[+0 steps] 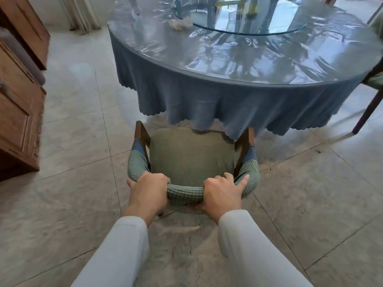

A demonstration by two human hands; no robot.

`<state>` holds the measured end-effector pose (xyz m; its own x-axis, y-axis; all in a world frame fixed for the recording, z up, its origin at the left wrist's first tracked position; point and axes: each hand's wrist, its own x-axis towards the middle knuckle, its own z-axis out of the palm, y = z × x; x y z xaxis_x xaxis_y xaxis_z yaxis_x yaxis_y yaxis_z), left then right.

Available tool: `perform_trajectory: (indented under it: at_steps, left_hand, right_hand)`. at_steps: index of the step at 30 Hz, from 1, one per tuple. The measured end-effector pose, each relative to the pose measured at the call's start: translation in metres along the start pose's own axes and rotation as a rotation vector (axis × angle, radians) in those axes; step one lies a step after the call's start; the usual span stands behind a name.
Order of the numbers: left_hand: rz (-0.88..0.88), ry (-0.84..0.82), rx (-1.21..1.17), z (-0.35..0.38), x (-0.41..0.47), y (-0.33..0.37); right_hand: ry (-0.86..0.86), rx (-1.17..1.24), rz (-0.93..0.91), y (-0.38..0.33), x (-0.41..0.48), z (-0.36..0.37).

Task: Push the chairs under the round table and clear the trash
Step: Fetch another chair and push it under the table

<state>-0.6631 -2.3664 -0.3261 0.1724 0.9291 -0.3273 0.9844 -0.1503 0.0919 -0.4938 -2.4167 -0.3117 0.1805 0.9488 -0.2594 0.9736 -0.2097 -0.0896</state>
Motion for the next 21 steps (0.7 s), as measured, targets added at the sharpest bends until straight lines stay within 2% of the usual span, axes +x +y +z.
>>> perform_trajectory:
  at_steps: [7,12,17,19,21]
  left_hand:
    - [0.083,0.014,0.011,-0.041,0.108,-0.029]
    - [0.187,-0.086,0.049,-0.066,0.18,-0.048]
    - [0.378,-0.135,0.04,-0.066,0.196,-0.038]
    - [0.43,-0.199,-0.052,-0.074,0.2,-0.056]
    - [0.478,-0.17,-0.074,-0.079,0.208,-0.08]
  right_hand:
    - [0.026,0.037,0.032,-0.032,0.099,-0.019]
    - [-0.014,0.065,0.054,-0.05,0.156,-0.036]
    - [-0.007,0.007,0.031,-0.025,0.164,-0.037]
    - [-0.006,0.006,0.004,-0.025,0.163,-0.04]
    - [-0.002,0.014,-0.014,-0.025,0.162,-0.04]
